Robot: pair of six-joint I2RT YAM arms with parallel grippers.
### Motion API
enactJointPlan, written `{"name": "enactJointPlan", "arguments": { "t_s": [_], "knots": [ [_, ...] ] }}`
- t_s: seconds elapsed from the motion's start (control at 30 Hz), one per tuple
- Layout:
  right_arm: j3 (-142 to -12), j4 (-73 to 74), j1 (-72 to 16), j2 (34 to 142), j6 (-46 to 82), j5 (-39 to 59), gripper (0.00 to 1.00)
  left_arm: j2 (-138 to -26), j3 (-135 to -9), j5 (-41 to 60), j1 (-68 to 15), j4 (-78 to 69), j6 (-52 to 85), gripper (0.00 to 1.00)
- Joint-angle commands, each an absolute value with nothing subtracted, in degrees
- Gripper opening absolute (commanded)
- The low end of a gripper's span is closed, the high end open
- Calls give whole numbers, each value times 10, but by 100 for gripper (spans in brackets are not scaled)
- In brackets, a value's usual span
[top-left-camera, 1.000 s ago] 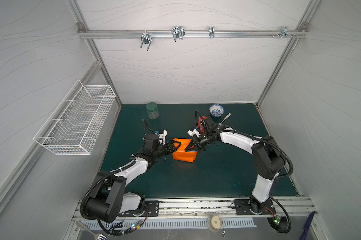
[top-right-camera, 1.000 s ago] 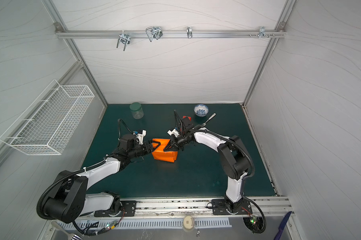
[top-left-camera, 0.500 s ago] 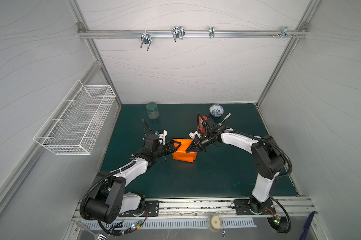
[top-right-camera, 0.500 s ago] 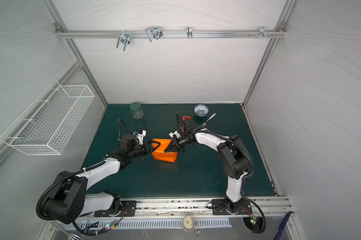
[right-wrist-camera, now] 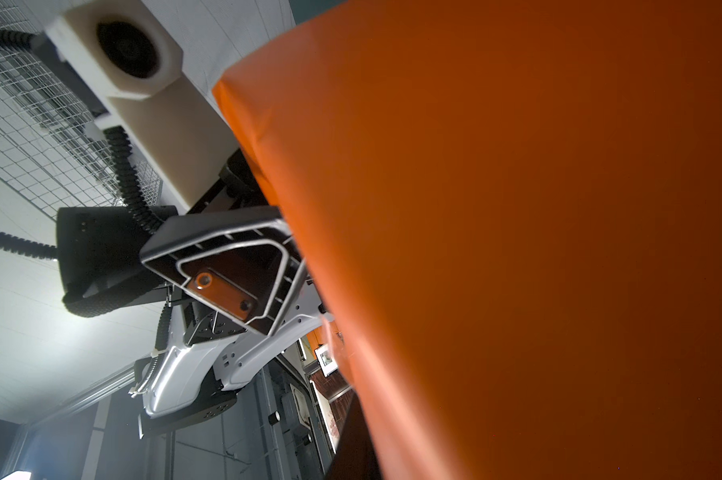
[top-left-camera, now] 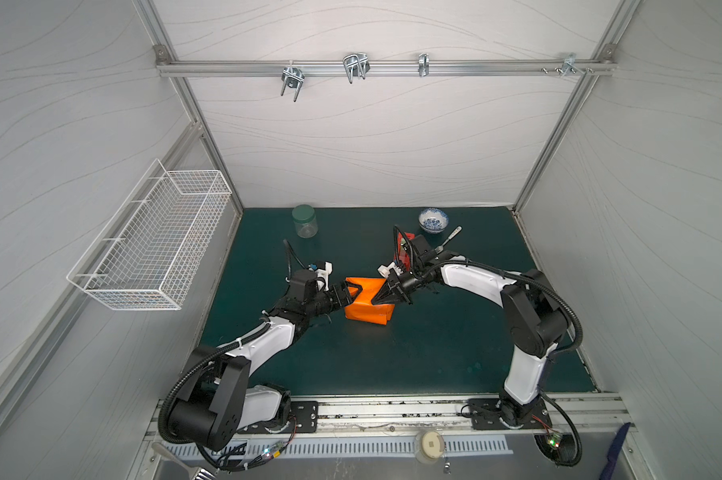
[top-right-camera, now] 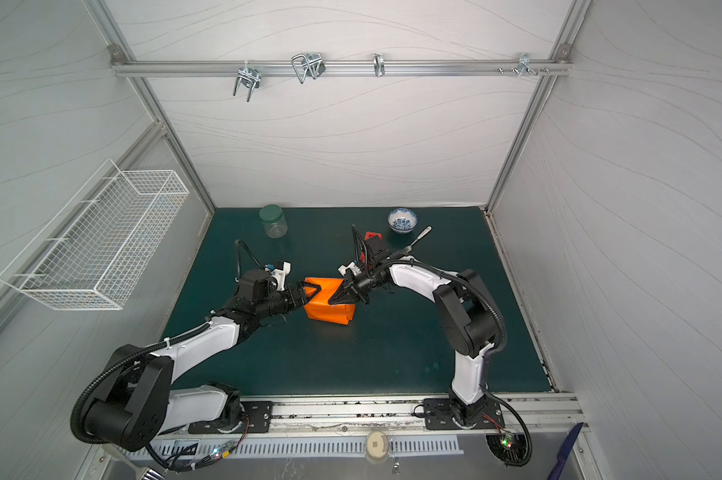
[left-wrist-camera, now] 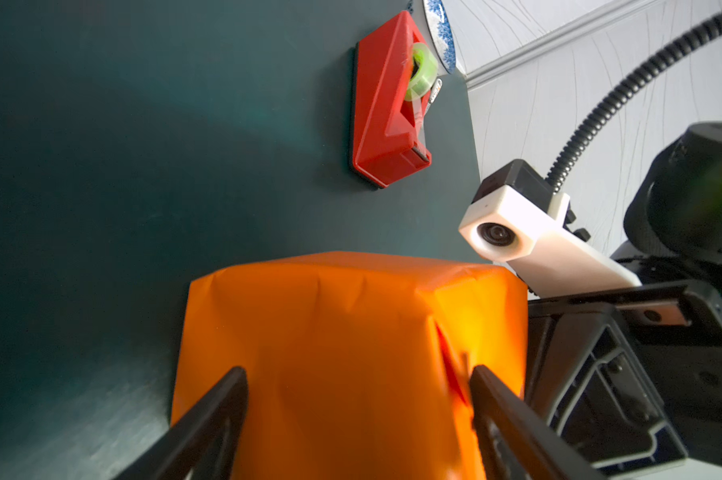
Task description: Wrap the gift box in paper
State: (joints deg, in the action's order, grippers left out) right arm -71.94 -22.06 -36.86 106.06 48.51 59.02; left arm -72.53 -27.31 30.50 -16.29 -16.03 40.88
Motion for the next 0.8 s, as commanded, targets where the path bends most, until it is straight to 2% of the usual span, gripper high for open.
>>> {"name": "enactJointPlan", "arguments": {
  "t_s": [0.0,0.4,0.77],
  "knots": [
    [-715,-257,-367,1090,491,532,0,-705,-269,307,-165,-156,415,98],
    [-723,-263,-371,1096,484,530,0,-696,-273,333,-179,-222,446,99],
    [-727,-264,-370,1099,482,530,0,-678,-270,324,-210,-223,405,99]
  ]
}}
